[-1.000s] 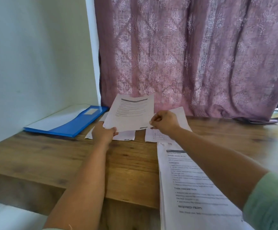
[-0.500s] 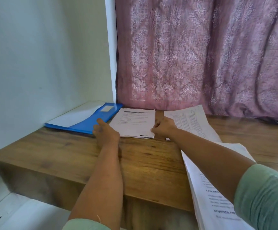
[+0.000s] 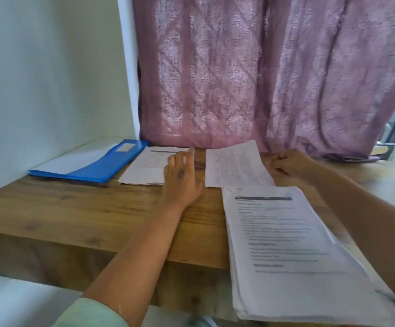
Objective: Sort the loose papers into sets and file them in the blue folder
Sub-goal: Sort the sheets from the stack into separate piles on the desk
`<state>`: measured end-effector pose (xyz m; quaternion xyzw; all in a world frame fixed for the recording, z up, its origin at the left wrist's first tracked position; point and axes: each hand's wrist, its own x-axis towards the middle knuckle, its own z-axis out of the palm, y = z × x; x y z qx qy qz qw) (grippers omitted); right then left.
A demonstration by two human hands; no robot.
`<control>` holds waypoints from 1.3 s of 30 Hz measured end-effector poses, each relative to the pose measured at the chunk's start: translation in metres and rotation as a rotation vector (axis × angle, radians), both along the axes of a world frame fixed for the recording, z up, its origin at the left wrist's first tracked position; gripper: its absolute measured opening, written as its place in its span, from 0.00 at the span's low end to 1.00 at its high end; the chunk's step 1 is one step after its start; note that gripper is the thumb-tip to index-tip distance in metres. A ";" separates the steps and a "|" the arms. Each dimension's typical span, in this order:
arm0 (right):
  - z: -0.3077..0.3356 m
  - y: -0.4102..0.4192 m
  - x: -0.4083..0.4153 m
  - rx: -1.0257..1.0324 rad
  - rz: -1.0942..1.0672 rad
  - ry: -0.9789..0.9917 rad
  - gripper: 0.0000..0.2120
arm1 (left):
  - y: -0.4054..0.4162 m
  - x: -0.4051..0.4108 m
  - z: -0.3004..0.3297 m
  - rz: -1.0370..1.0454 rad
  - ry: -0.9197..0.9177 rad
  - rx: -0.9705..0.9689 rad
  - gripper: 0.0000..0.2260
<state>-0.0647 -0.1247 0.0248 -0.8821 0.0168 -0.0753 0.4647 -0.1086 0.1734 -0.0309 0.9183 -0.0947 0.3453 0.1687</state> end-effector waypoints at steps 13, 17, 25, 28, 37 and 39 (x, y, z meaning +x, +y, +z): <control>-0.058 -0.078 -0.048 0.143 0.023 0.050 0.14 | -0.086 0.004 0.011 -0.133 0.703 -0.038 0.27; -0.058 -0.085 -0.046 0.208 0.051 0.046 0.10 | -0.085 0.015 0.005 -0.160 0.559 -0.414 0.16; -0.057 -0.093 -0.035 0.313 0.069 0.005 0.07 | -0.083 0.018 -0.005 -0.275 0.386 -0.415 0.05; -0.058 -0.089 -0.035 0.376 0.069 -0.033 0.05 | -0.084 0.017 -0.005 -0.266 0.319 -0.442 0.07; -0.059 -0.087 -0.033 0.568 -0.136 -0.071 0.06 | -0.090 0.000 0.007 -0.230 0.476 -0.765 0.23; -0.061 -0.088 -0.030 0.622 -0.216 -0.046 0.07 | -0.090 -0.003 0.011 -0.241 0.532 -0.791 0.21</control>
